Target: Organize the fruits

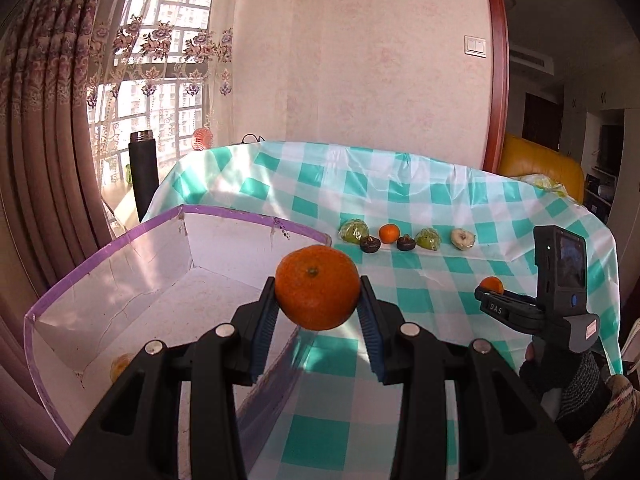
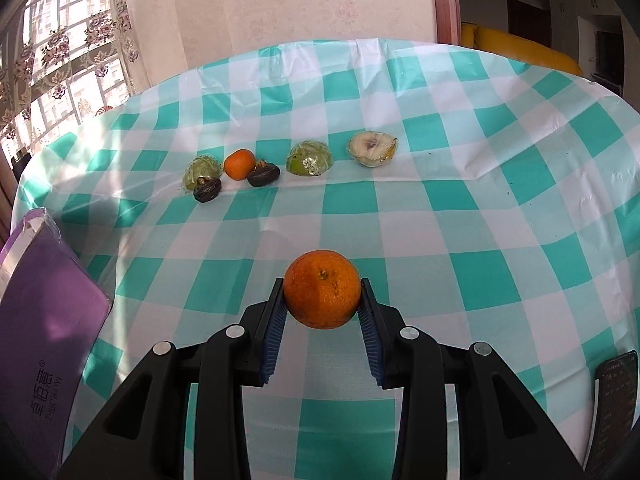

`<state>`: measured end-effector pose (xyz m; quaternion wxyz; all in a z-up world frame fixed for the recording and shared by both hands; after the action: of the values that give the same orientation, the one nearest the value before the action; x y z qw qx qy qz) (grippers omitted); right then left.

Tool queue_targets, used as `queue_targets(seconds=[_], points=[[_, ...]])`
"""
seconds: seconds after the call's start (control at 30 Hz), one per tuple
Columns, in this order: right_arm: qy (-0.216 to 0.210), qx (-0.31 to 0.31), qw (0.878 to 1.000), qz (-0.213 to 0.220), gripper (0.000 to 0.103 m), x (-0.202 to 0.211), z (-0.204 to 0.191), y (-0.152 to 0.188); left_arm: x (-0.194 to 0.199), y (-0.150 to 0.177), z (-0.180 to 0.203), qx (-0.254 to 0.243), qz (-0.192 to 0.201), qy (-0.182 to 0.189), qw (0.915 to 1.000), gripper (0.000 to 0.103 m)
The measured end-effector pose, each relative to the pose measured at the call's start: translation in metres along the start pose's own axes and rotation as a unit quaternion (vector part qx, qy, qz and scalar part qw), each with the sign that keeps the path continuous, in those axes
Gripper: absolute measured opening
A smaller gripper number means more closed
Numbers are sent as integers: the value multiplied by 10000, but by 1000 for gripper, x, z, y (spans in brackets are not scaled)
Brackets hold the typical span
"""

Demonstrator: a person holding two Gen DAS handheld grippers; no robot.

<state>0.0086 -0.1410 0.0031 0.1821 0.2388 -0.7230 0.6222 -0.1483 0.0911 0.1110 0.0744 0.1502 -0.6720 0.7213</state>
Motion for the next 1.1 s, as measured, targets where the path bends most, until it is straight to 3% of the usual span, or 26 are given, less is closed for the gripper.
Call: queue_targets(seconds=[0.37,0.57,0.77,0.93,1.1], points=[[-1130,791,9904,68,36,41,-100,6,12,-1,-82,528,-6,-751,9958,39],[-1838,1269,9740,371,36,74,-164,1,8,8,-121,728,-210,-1182,9901,39],[-2495,1720,9502,726,36,106,-231,-10,5,21,-152,978,-424,-1571,9818,39],[-2703,2207,9350,627,36,105,-284,-1,1,32,-170,969,-684,-1853,9755,39],[-2377,2937,9259,60,36,75,-323,20,-5,46,-181,578,-1092,-2165,9684,40]])
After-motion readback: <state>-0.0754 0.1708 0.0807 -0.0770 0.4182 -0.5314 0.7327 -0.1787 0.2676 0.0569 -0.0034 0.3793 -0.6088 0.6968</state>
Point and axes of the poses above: each gripper's, at about its wrist camera, not at the fingertips, and x roughly against the way its jaws point, z to its right, y to its underside, the point moved 7 cm from there along -x, roughly the way its jaws point, and after that the axes turned 7 degrees about z, right-handed, at the moved point
